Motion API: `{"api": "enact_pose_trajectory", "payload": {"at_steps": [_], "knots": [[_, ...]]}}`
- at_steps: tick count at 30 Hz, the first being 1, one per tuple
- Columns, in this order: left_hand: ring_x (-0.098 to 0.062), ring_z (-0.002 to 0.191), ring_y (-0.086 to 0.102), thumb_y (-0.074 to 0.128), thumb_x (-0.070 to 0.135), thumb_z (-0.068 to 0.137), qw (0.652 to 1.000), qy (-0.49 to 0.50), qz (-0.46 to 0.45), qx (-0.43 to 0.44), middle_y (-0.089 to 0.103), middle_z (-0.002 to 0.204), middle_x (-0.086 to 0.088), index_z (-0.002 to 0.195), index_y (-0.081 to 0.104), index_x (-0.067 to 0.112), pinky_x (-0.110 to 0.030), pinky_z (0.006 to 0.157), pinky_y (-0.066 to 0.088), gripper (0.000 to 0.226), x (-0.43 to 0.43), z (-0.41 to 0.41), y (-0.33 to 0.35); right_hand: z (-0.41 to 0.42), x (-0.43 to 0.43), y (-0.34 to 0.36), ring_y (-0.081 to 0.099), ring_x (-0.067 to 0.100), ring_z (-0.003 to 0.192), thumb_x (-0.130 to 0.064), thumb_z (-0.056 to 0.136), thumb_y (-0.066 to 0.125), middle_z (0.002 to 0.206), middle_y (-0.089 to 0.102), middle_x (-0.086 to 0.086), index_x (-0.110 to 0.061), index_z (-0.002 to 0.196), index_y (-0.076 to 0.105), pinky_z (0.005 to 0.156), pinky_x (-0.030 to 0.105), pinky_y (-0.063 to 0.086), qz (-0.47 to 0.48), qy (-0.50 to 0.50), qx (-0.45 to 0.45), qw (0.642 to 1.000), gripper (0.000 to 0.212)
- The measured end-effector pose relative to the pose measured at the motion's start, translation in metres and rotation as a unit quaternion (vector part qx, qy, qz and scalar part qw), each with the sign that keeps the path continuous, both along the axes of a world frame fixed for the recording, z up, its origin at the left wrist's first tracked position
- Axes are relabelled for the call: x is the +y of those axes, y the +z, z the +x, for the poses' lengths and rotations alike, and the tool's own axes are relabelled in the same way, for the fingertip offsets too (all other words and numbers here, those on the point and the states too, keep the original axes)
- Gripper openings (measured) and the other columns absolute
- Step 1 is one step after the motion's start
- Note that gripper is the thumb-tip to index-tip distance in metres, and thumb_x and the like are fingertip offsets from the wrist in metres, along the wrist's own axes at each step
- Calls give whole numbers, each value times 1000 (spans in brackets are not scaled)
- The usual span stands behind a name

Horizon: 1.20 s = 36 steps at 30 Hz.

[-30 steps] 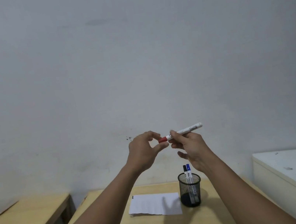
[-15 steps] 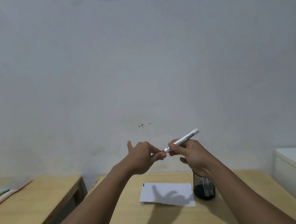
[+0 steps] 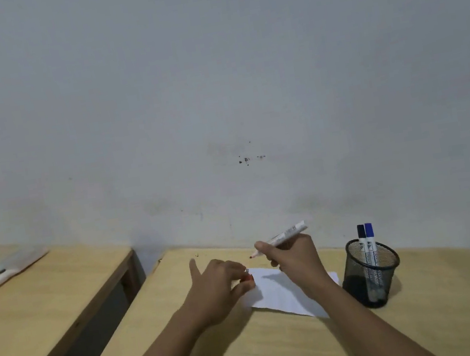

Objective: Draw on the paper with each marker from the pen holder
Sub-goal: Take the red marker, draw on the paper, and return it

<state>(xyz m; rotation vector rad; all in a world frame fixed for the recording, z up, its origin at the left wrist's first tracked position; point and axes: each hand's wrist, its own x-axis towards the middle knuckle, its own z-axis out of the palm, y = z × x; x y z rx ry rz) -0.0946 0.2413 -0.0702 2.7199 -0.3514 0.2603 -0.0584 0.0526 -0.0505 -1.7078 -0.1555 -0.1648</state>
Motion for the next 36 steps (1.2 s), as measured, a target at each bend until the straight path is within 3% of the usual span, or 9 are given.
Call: {"api": "enact_pose_trajectory", "payload": {"at_steps": [4,9,15,22,29,36], "knots": [[-7,128,39,47,46,96,998,-25,58,-24,59,131,21,110,68,40,-71,111,-1,27,-7,3,-27,21,14,-31,65,16,60,-21,87,79,74,75,7,-8,85,71,54,26,52,4,12,45,999,16],[-12,126,43,38,47,99,998,-37,45,-4,61,129,17,106,69,38,-71,109,10,33,-2,11,-43,33,20,-62,67,14,66,-23,89,74,74,76,2,-14,83,77,66,32,55,-44,34,53,997,11],[-11,131,38,39,51,98,999,-34,24,1,55,139,18,110,68,40,-70,109,12,33,3,12,-53,40,15,-73,70,0,74,-21,87,74,85,77,-7,-15,85,77,65,18,54,-105,7,28,994,7],[-17,136,36,39,53,97,999,-24,27,22,53,141,21,110,67,43,-74,104,17,32,2,13,-55,39,20,-77,73,14,73,-29,91,72,78,78,2,-13,76,76,69,28,57,-88,-23,42,995,21],[-18,141,31,42,52,97,999,-28,20,35,52,143,20,113,68,40,-75,106,14,33,3,13,-55,40,20,-78,70,5,64,-36,91,72,78,78,-1,-13,84,79,66,25,56,-82,-26,64,994,25],[-16,140,32,44,53,96,999,-27,14,33,53,141,22,110,69,41,-72,105,17,32,3,14,-56,43,21,-80,74,11,74,-42,91,71,80,78,-3,-13,87,78,74,31,60,-102,-30,74,992,29]]}}
